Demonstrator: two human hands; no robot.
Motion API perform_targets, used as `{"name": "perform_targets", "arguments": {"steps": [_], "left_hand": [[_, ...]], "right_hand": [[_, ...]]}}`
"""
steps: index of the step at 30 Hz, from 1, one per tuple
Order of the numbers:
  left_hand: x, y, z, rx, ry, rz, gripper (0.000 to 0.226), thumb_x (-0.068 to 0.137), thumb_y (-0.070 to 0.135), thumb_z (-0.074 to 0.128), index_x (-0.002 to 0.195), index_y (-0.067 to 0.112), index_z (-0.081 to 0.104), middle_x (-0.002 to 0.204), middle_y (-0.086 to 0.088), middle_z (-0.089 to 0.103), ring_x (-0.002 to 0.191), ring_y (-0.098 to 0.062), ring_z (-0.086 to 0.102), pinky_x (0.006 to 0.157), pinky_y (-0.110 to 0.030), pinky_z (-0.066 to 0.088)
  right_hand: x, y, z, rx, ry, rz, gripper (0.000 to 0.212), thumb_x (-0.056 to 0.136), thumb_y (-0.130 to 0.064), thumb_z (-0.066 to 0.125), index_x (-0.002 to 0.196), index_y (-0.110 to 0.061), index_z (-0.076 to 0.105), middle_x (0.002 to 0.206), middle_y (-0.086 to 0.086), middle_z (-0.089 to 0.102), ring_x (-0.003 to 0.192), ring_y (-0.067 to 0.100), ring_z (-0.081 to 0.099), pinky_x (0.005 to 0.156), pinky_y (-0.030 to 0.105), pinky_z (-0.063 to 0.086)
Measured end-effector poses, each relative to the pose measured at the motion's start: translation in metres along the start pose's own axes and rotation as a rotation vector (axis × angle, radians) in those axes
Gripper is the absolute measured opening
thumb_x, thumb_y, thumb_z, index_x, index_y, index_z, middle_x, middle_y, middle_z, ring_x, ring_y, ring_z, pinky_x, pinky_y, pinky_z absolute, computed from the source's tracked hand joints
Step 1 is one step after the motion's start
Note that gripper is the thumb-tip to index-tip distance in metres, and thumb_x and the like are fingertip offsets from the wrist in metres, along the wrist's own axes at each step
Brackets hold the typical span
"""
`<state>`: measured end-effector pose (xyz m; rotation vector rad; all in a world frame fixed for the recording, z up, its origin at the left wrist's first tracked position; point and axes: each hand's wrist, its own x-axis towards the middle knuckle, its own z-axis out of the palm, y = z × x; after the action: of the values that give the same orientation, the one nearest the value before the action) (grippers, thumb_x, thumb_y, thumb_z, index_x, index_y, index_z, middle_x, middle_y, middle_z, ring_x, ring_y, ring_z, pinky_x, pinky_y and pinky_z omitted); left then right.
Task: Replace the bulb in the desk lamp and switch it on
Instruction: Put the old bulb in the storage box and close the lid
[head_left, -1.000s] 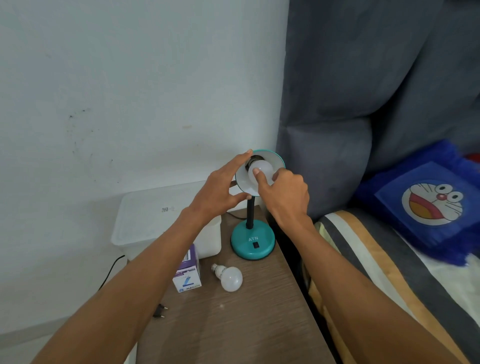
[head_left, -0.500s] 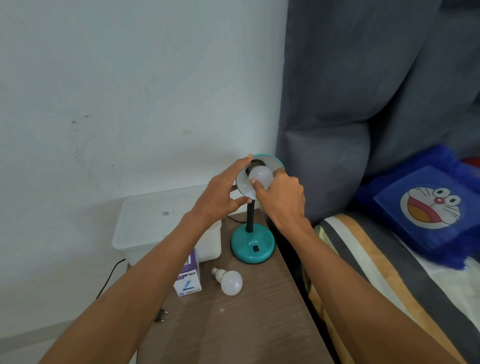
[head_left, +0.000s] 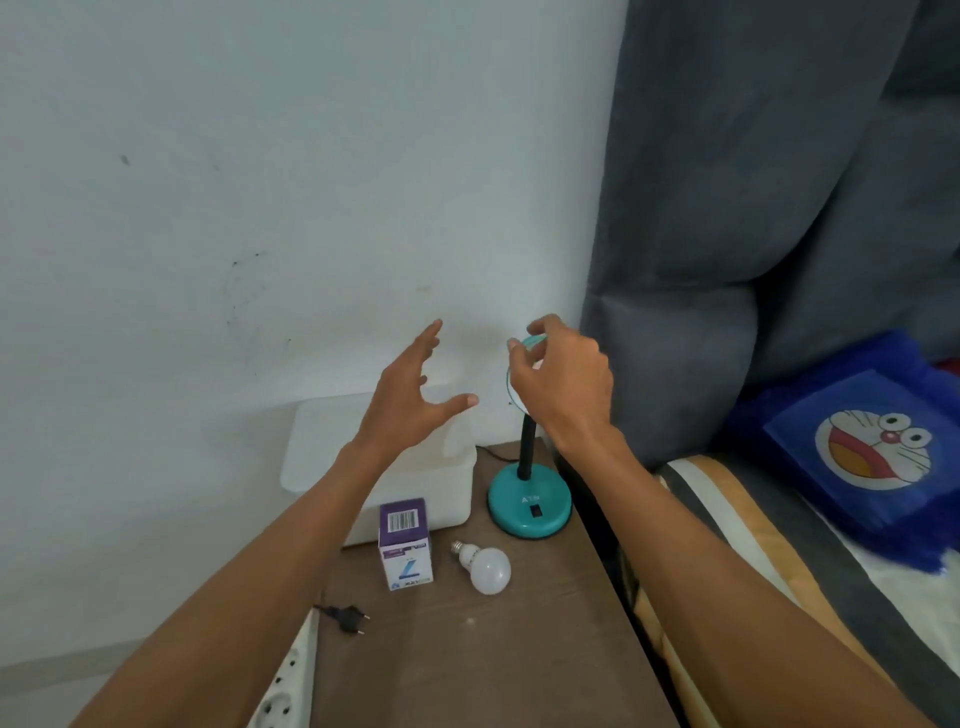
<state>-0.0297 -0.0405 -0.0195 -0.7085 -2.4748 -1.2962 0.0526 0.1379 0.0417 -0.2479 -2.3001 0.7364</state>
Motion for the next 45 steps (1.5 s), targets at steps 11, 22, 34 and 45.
{"name": "perform_targets", "arguments": {"steps": [11, 22, 34, 45], "left_hand": [[-0.069, -0.085, -0.092, 0.137, 0.113, -0.410, 0.103, 0.069, 0.063, 0.085, 0.154, 0.023, 0.042, 0.156, -0.009, 0.045, 0.143, -0.028, 0.041, 0.117, -0.046, 0.037], [-0.082, -0.137, -0.086, -0.041, -0.074, -0.467, 0.133, 0.040, 0.066, 0.098, 0.152, 0.029, 0.037, 0.148, 0.009, 0.050, 0.136, -0.015, 0.049, 0.114, -0.045, 0.043], [-0.086, -0.139, -0.080, 0.024, -0.008, -0.370, 0.121, 0.040, 0.070, 0.092, 0.143, 0.031, 0.042, 0.135, 0.010, 0.055, 0.122, -0.012, 0.052, 0.096, -0.034, 0.046], [-0.091, -0.113, -0.095, 0.011, 0.065, -0.254, 0.109, 0.049, 0.058, 0.098, 0.140, 0.039, 0.041, 0.134, 0.015, 0.054, 0.121, -0.003, 0.051, 0.091, -0.019, 0.043]], "right_hand": [[-0.035, -0.012, 0.091, 0.228, -0.556, 0.096, 0.077, 0.079, -0.047, 0.078, 0.145, -0.023, 0.047, 0.144, 0.008, 0.048, 0.133, 0.024, 0.047, 0.108, 0.039, 0.042], [-0.045, 0.032, 0.150, 0.382, -0.781, 0.173, 0.075, 0.065, -0.024, 0.094, 0.116, -0.028, 0.039, 0.107, -0.019, 0.052, 0.099, -0.004, 0.052, 0.074, 0.002, 0.041], [-0.051, 0.040, 0.158, 0.363, -0.710, 0.116, 0.103, 0.044, -0.055, 0.095, 0.131, -0.030, 0.045, 0.125, -0.010, 0.056, 0.115, 0.010, 0.053, 0.086, 0.027, 0.045], [-0.045, 0.022, 0.133, 0.385, -0.621, 0.027, 0.110, 0.044, -0.056, 0.094, 0.137, -0.029, 0.040, 0.131, -0.008, 0.052, 0.119, 0.011, 0.050, 0.093, 0.033, 0.046]]}}
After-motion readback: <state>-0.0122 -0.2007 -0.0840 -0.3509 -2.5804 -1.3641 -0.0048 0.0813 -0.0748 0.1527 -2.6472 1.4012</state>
